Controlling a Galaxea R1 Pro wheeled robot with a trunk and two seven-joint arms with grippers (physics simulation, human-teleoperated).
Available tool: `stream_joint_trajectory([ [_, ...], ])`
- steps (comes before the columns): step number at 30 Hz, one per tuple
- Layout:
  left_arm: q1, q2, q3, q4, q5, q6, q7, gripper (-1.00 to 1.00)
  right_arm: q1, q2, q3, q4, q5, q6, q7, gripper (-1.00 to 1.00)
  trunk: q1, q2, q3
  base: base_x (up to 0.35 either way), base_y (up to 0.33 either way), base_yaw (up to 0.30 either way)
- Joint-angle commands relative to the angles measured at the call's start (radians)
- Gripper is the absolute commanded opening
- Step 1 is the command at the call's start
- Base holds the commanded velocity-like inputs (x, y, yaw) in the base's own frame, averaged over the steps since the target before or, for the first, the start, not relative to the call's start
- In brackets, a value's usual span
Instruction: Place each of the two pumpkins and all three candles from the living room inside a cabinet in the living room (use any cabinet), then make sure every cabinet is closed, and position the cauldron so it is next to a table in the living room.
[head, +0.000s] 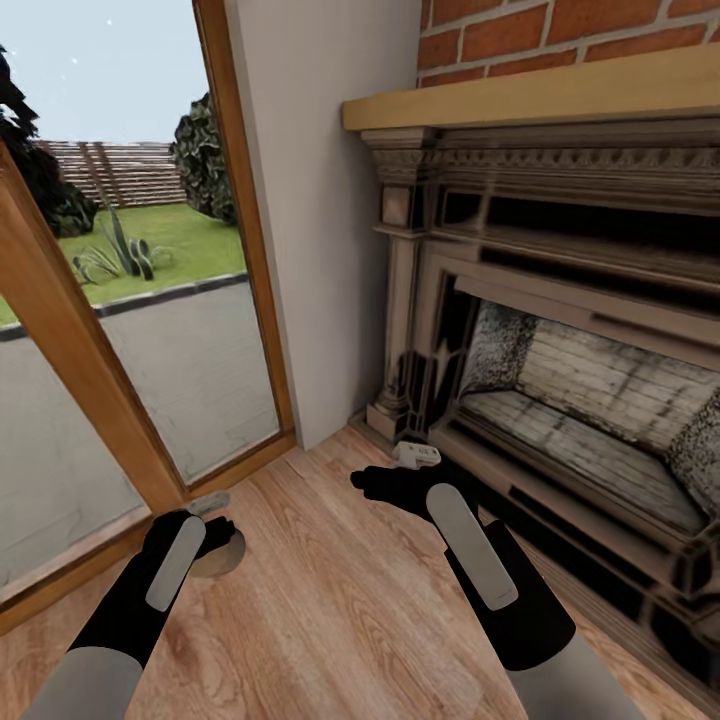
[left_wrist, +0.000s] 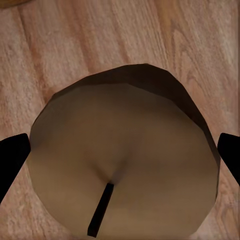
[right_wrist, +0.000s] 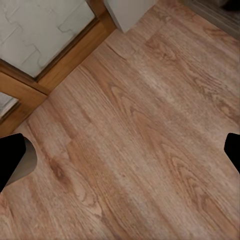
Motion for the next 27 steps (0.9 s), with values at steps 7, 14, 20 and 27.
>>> stream_joint_trajectory([
  [7,-0.001,0.001,-0.003,-0.001,0.010,0.001,0.009,-1.00,-0.001,0.000,-0.002,-0.001,-0.009,0.001,-0.008,1.00,0.000,0.000,0.002,0.000,0.000,-0.017],
  [14,-0.001,0.001,-0.004,-0.001,0.010,0.001,0.009,-1.00,-0.001,0.000,-0.026,0.000,-0.009,0.002,-0.001,1.00,0.000,0.000,0.005,0.000,0.000,-0.210],
  [20,-0.001,0.001,-0.004,-0.001,0.010,0.001,0.009,-1.00,-0.001,0.000,-0.027,-0.001,-0.009,0.002,0.018,1.00,0.000,0.000,0.008,0.000,0.000,-0.253],
  [27,-0.001,0.001,-0.003,-0.001,0.010,0.001,0.009,-1.00,-0.001,0.000,-0.027,-0.001,-0.009,0.002,0.019,1.00,0.000,0.000,0.012,0.000,0.000,-0.255],
])
